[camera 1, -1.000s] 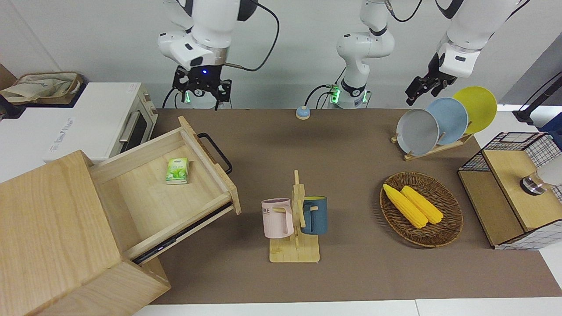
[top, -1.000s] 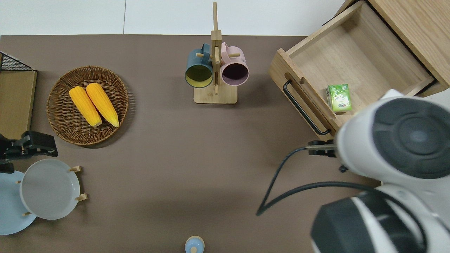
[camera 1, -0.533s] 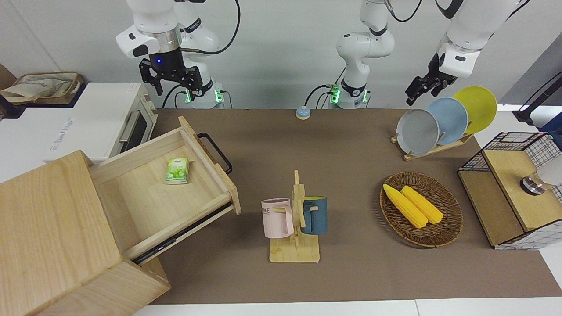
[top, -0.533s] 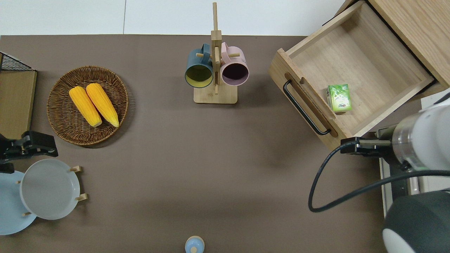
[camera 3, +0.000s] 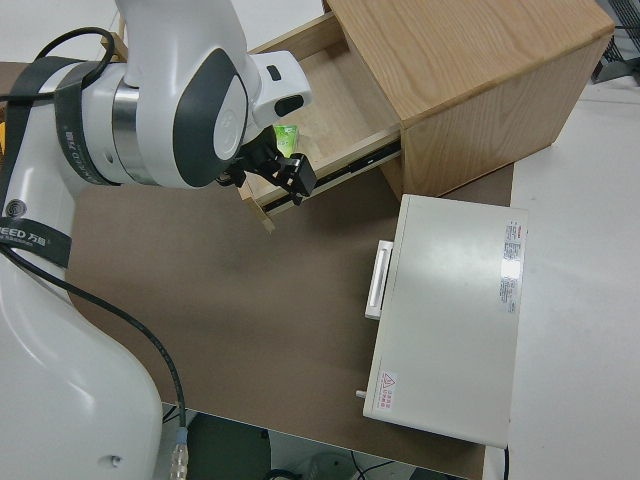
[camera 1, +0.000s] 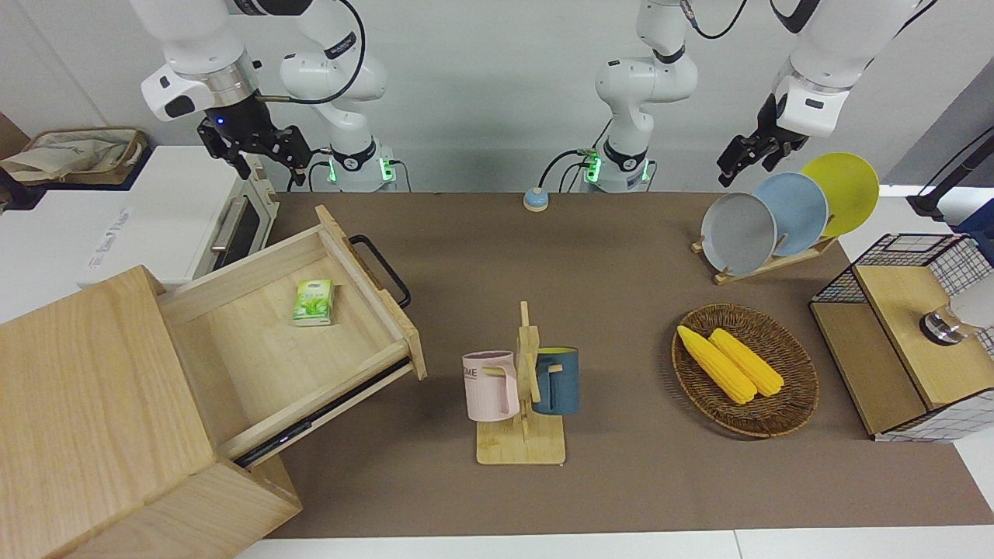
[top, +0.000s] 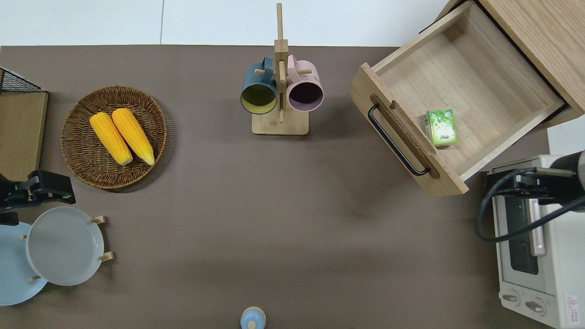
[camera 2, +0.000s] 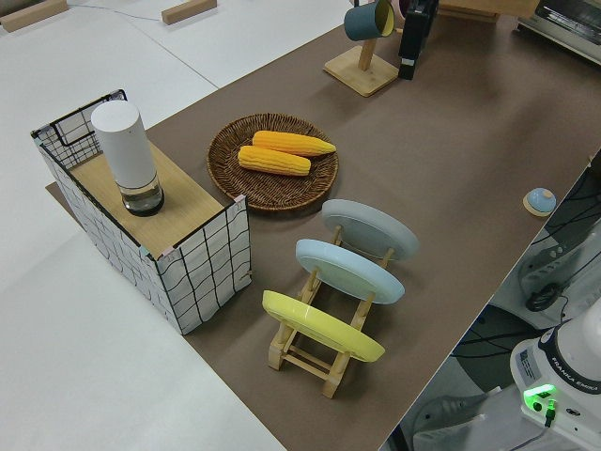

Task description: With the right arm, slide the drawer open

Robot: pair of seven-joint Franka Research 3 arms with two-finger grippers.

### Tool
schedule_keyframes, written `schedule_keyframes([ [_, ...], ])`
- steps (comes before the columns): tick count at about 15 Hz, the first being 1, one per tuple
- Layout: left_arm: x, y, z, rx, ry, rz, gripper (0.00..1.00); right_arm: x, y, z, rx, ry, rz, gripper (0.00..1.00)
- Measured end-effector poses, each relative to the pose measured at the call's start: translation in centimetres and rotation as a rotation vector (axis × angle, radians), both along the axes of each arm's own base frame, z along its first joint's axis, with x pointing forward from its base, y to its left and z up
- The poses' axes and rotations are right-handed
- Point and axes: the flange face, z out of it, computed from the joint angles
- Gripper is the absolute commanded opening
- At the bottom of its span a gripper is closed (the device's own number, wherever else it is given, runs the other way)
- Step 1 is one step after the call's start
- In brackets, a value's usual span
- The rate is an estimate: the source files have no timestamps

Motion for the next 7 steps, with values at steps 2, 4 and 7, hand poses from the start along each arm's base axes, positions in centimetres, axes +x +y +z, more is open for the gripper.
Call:
schedule_keyframes([
  [2, 0.0, 0.0, 0.0, 0.0, 0.0, 0.0, 0.99, 0.1, -1.1, 0.0, 0.0, -0.006, -0.018, 0.987],
  [4, 0.0, 0.0, 0.0, 0.0, 0.0, 0.0, 0.99, 0.2, -1.6, 0.0, 0.0, -0.011, -0.026, 0.987],
  [7, 0.0, 0.0, 0.0, 0.0, 0.0, 0.0, 0.99, 0.5, -1.7, -0.1, 0.0, -0.021, -0.029, 0.987],
])
